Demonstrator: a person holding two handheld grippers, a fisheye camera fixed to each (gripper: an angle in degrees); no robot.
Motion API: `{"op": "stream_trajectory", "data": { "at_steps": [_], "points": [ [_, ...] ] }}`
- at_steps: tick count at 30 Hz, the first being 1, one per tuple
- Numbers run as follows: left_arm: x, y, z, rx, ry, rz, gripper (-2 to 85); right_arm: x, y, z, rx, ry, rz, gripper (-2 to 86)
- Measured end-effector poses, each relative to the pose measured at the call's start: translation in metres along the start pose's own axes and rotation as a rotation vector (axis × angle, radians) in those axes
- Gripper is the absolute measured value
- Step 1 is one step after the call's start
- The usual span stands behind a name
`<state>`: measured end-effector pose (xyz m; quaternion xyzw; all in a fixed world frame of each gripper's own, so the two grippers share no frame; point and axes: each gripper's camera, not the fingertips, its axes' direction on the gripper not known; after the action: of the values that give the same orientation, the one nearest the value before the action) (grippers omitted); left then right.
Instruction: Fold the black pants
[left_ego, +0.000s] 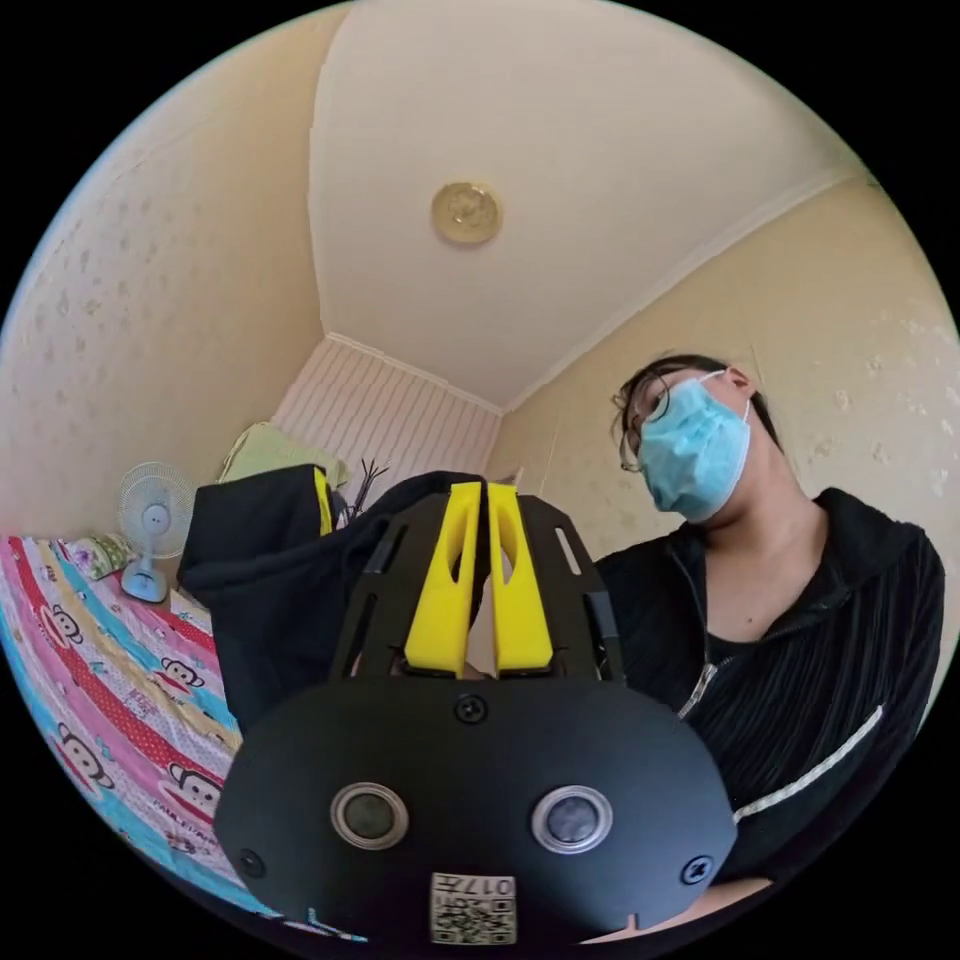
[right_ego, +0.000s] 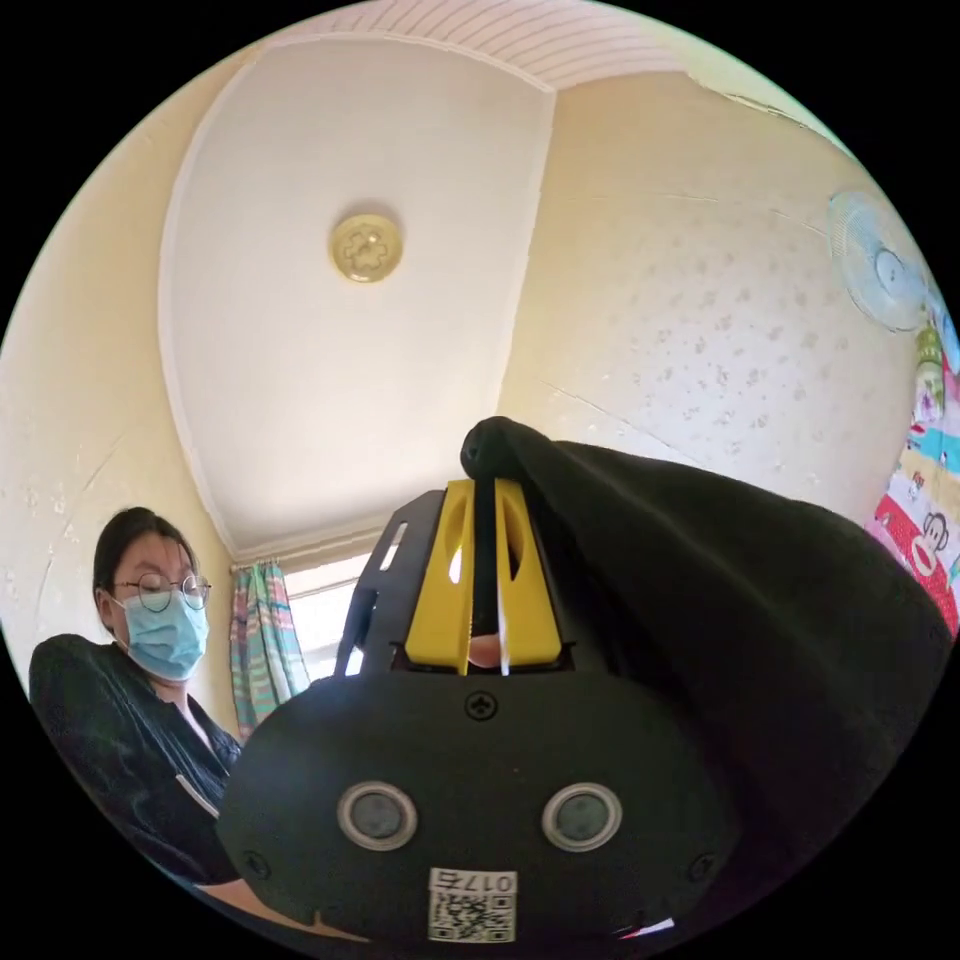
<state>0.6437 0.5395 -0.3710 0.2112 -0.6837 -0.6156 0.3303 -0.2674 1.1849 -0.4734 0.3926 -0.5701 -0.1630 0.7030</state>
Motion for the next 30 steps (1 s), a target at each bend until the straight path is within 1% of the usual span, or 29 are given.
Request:
{"op": "stream_trajectory", "data": {
  "at_steps": [3,5,6,8,9,10,11,12,13,14,15,16,18,19,20,21,23,24,26,29,30],
  "points": [
    [-0.022,-0.009,0.003,0.032,0.068,-0.033,-0.4,0.031,0.042,-0.014,-0.033,0.032,0.088,4.2],
    [-0.032,-0.009,0.002,0.066,0.088,-0.054,-0.4,0.059,0.067,-0.016,-0.128,0.087,0.212,6.1],
    [-0.040,-0.008,-0.003,0.105,0.102,-0.082,-0.3,0.064,0.072,-0.016,-0.158,0.096,0.234,6.9],
    [-0.056,-0.003,-0.014,0.176,0.105,-0.148,-0.2,0.074,0.087,-0.014,-0.255,0.162,0.247,13.9],
    [-0.067,-0.001,-0.021,0.210,0.106,-0.183,-0.2,0.074,0.090,-0.012,-0.284,0.184,0.236,15.4],
    [-0.072,-0.001,-0.026,0.223,0.109,-0.193,-0.2,0.071,0.093,-0.006,-0.376,0.251,0.202,18.3],
    [-0.080,-0.001,-0.034,0.248,0.121,-0.197,-0.2,0.061,0.097,0.002,-0.501,0.347,0.108,19.0],
    [-0.083,-0.003,-0.044,0.270,0.125,-0.174,-0.2,0.054,0.099,0.007,-0.570,0.405,0.057,19.4],
    [-0.084,-0.005,-0.049,0.277,0.117,-0.163,-0.2,0.039,0.107,0.014,-0.674,0.511,-0.040,19.6],
    [-0.088,-0.009,-0.059,0.283,0.076,-0.152,-0.2,0.021,0.118,0.014,-0.714,0.553,-0.148,19.4],
    [-0.095,-0.012,-0.069,0.288,0.051,-0.156,-0.3,0.008,0.123,0.011,-0.699,0.543,-0.206,19.1],
    [-0.099,-0.014,-0.073,0.290,0.041,-0.159,-0.3,-0.016,0.133,0.003,-0.638,0.524,-0.281,18.6],
    [-0.109,-0.021,-0.081,0.256,-0.041,-0.158,-0.3,-0.057,0.154,-0.009,-0.543,0.446,-0.429,17.9],
    [-0.111,-0.023,-0.081,0.238,-0.064,-0.154,-0.3,-0.085,0.175,-0.015,-0.485,0.395,-0.547,17.3],
    [-0.114,-0.027,-0.077,0.202,-0.100,-0.145,-0.3,-0.109,0.200,-0.016,-0.465,0.375,-0.652,17.2],
    [-0.118,-0.031,-0.070,0.174,-0.126,-0.139,-0.3,-0.119,0.212,-0.015,-0.478,0.378,-0.685,17.1],
    [-0.129,-0.038,-0.058,0.157,-0.135,-0.156,-0.3,-0.147,0.263,-0.004,-0.604,0.477,-0.760,18.0],
    [-0.138,-0.044,-0.049,0.156,-0.121,-0.170,-0.3,-0.153,0.276,-0.003,-0.618,0.512,-0.780,18.2],
    [-0.148,-0.056,-0.034,0.162,-0.094,-0.179,-0.3,-0.180,0.316,-0.006,-0.589,0.601,-0.834,18.6],
    [-0.148,-0.085,-0.002,0.162,-0.094,-0.125,-0.3,-0.209,0.349,-0.011,-0.495,0.665,-0.841,18.6],
    [-0.145,-0.097,0.013,0.162,-0.100,-0.108,-0.3,-0.213,0.354,-0.010,-0.496,0.668,-0.840,18.6]
  ]
}}
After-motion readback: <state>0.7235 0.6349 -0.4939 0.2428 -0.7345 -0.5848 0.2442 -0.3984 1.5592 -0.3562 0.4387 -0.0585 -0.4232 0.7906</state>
